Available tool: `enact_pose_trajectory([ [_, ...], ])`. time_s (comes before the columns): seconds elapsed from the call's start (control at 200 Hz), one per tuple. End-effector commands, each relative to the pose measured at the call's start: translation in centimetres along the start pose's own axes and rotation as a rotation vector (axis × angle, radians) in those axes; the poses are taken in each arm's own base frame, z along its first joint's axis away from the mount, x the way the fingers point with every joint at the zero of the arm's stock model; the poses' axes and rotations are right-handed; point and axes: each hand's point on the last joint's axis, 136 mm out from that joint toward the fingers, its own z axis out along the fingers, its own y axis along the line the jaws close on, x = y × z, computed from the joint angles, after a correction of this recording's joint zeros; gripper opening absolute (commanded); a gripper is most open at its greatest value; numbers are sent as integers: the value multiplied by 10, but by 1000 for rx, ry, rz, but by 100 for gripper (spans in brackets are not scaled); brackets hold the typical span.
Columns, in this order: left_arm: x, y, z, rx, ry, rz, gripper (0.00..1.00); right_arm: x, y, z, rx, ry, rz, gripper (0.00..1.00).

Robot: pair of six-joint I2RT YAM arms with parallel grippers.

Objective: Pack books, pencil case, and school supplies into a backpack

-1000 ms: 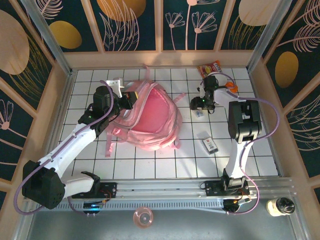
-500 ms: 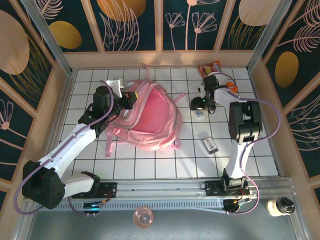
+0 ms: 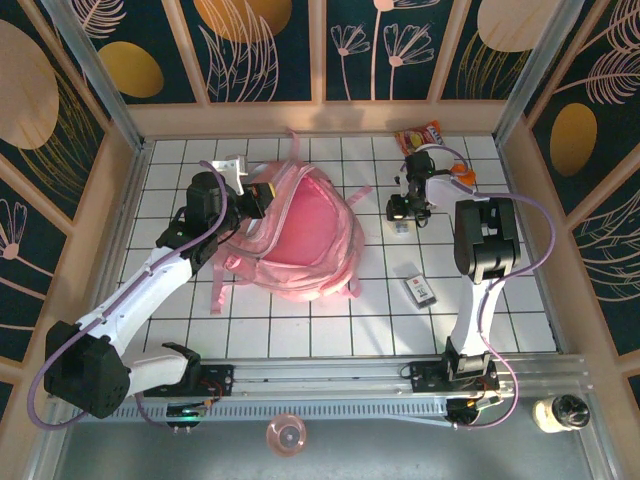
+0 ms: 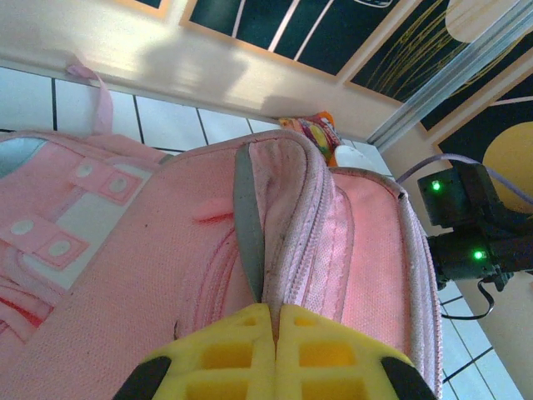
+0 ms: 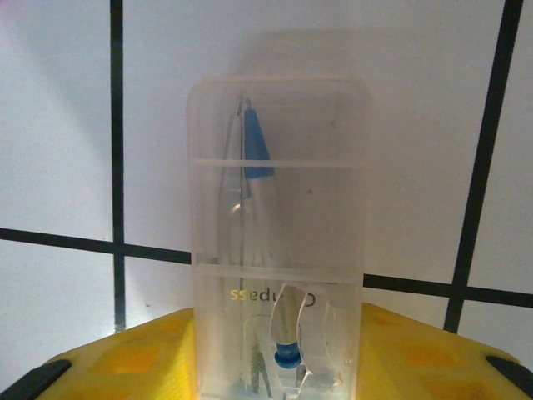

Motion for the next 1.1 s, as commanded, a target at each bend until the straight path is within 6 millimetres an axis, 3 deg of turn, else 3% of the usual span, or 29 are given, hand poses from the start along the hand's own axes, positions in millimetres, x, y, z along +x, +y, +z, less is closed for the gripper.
enact_pose_trajectory([
  [0.0,-40,-20,-12,40,-129,35,0,-5,30,-37,-76,-48,26,43],
  [0.235,-36,-20,-10,51,-126,28,0,1,104,-113,-245,-143,53,43],
  [0.445,-35,-22,-7,74,-125,12,0,12,189,-179,-605,-235,163,43],
  [0.54,-35,-27,-5,109,-119,0,0,20,222,-191,-729,-241,204,43],
  [0.646,-36,-33,-4,143,-118,-7,0,23,249,-186,-776,-211,231,44],
  [0.721,-38,-37,-5,161,-122,-8,0,19,261,-176,-766,-201,239,47],
  [0.826,-39,-39,-7,167,-124,-6,0,11,274,-161,-776,-185,234,69],
  [0.886,-37,-38,-7,158,-119,-1,0,8,275,-158,-773,-192,225,75],
  [1.001,-30,-29,-5,123,-100,26,0,8,265,-173,-771,-260,206,79],
  [1.096,-21,-22,0,105,-73,38,0,16,266,-205,-873,-334,168,79],
])
